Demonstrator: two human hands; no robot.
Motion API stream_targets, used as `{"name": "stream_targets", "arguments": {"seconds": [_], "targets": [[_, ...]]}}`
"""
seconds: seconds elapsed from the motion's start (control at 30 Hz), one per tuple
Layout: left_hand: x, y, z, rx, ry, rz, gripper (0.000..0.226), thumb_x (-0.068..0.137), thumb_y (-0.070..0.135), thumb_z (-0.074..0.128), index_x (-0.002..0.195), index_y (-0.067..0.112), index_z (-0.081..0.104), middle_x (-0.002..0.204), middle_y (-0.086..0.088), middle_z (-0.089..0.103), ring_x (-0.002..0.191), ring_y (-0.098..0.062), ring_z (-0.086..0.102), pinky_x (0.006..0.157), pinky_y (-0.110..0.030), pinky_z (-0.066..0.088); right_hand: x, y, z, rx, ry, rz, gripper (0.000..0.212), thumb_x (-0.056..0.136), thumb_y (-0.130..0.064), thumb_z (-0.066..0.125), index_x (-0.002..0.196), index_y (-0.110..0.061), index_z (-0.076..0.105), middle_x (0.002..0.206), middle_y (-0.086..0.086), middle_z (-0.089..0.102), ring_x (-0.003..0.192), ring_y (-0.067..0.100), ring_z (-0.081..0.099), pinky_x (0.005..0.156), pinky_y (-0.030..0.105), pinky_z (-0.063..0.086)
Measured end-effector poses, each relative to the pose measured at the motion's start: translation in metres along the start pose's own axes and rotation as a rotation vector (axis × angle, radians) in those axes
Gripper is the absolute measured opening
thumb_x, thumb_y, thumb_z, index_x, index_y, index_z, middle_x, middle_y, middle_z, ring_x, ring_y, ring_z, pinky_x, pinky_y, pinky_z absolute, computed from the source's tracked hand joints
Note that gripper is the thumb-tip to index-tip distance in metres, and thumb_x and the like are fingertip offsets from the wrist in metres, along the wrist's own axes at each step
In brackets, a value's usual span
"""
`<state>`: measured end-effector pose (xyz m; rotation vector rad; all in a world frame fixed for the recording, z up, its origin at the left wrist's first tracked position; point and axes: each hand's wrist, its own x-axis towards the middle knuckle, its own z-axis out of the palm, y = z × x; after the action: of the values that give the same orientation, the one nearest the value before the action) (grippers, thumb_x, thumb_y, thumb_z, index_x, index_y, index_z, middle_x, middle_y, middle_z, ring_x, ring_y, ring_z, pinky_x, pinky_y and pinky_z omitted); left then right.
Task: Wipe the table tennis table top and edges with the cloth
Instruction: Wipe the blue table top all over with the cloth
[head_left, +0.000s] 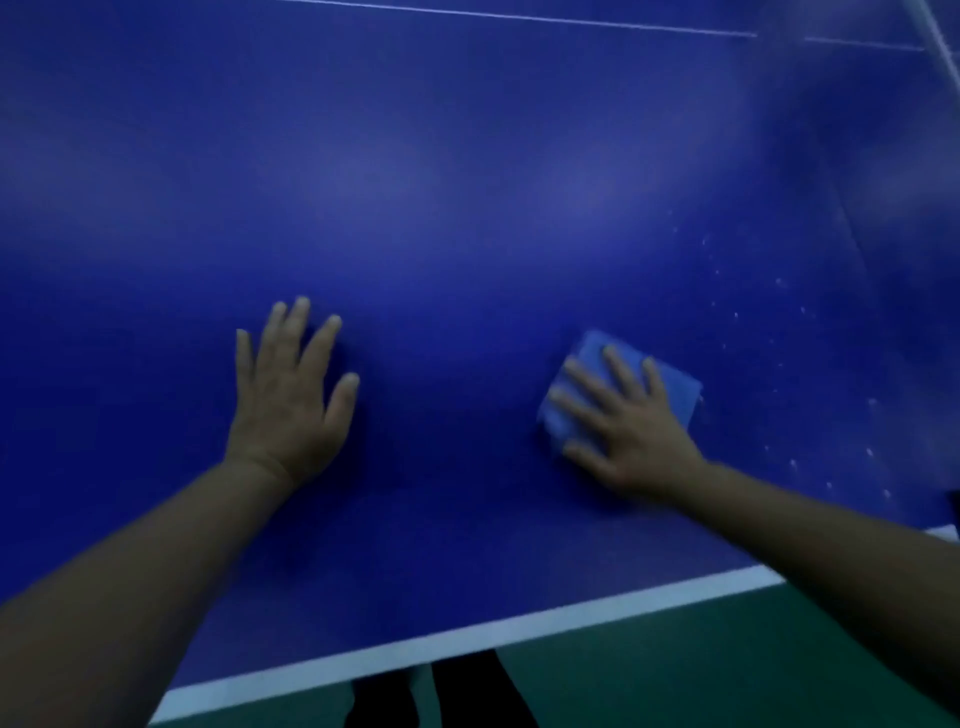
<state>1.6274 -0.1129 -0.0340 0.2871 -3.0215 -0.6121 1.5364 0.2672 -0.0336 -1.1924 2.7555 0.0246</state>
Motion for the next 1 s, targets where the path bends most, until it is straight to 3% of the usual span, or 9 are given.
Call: {"name": "stream_targets", "arguments": {"seconds": [0.1,0.17,0.33,0.43,0.6,0.67,0.73,0.87,1.0], "targets": [[-0.059,0.0,-0.003,0.033,0.011,0.015,0.066,0.094,0.046,0.036,0.149,0.009,0.042,0.162,-0.018,0.027,0.152,-0.033,0.019,0.122,-0.055,0.001,0.033,0.014,-0.008,0.154,0.021,0.604,0.062,0.098,-0.069,0.019,0.156,-0.046,0.021,0.169,-0.01,0.009,0.155,0.034,0.002,0.118,0.07,0.005],[-0.096,-0.006,-0.007,0.077,-0.007,-0.024,0.066,0.095,0.046,0.035,0.149,0.009,0.042,0.163,-0.017,0.026,0.153,-0.033,0.017,0.122,-0.055,0.0,0.036,-0.013,-0.008,0.22,0.034,0.793,0.062,0.099,-0.067,0.021,0.158,-0.046,0.016,0.169,-0.013,0.002,0.155,0.032,-0.005,0.119,0.066,-0.002],[-0.149,-0.01,-0.001,0.157,-0.122,-0.072,0.07,0.096,0.049,0.03,0.153,0.01,0.038,0.165,-0.014,0.021,0.155,-0.029,0.01,0.123,-0.059,0.003,-0.043,-0.131,0.013,0.127,0.043,0.392,0.06,0.099,-0.063,0.029,0.155,-0.039,0.034,0.167,-0.005,0.021,0.154,0.039,0.008,0.117,0.07,0.006],[-0.15,-0.008,-0.001,0.166,-0.134,-0.073,0.07,0.096,0.05,0.029,0.153,0.011,0.037,0.165,-0.015,0.021,0.155,-0.029,0.009,0.123,-0.057,0.002,-0.073,-0.105,0.011,0.09,-0.029,0.166,0.06,0.101,-0.067,0.022,0.154,-0.041,0.031,0.166,-0.005,0.023,0.154,0.037,0.009,0.115,0.072,0.014],[-0.15,-0.007,-0.001,0.167,-0.127,-0.06,0.069,0.097,0.049,0.028,0.154,0.012,0.036,0.165,-0.015,0.021,0.155,-0.03,0.009,0.123,-0.057,0.001,-0.043,-0.038,0.0,0.246,0.001,0.981,0.065,0.097,-0.068,0.017,0.158,-0.045,0.017,0.169,-0.013,0.002,0.155,0.031,-0.005,0.119,0.066,-0.002],[-0.15,-0.008,-0.002,0.171,-0.129,-0.063,0.069,0.097,0.049,0.027,0.154,0.012,0.035,0.165,-0.015,0.021,0.155,-0.03,0.008,0.123,-0.056,0.0,-0.018,-0.055,-0.005,0.271,0.049,1.126,0.063,0.101,-0.063,0.022,0.16,-0.041,0.015,0.169,-0.011,-0.001,0.155,0.034,-0.007,0.118,0.068,-0.001],[-0.15,-0.008,-0.002,0.165,-0.134,-0.071,0.07,0.096,0.05,0.026,0.155,0.012,0.035,0.165,-0.016,0.02,0.155,-0.029,0.006,0.124,-0.054,-0.002,0.0,-0.098,-0.002,0.249,0.036,1.028,0.061,0.102,-0.06,0.027,0.159,-0.042,0.016,0.169,-0.01,0.001,0.154,0.037,-0.005,0.118,0.069,-0.002],[-0.149,-0.007,-0.001,0.143,-0.125,-0.079,0.07,0.095,0.049,0.026,0.155,0.012,0.035,0.165,-0.016,0.02,0.155,-0.029,0.006,0.124,-0.056,-0.001,-0.03,-0.208,0.012,0.137,0.06,0.406,0.058,0.1,-0.059,0.034,0.155,-0.04,0.033,0.167,-0.005,0.02,0.155,0.038,0.005,0.117,0.07,0.006],[-0.15,-0.006,-0.001,0.124,-0.138,-0.096,0.072,0.095,0.05,0.024,0.156,0.013,0.033,0.166,-0.015,0.017,0.156,-0.028,0.003,0.124,-0.055,-0.004,-0.076,-0.164,0.02,0.1,-0.001,0.196,0.06,0.099,-0.063,0.03,0.155,-0.04,0.031,0.167,-0.006,0.018,0.155,0.036,0.007,0.117,0.07,0.012]]}}
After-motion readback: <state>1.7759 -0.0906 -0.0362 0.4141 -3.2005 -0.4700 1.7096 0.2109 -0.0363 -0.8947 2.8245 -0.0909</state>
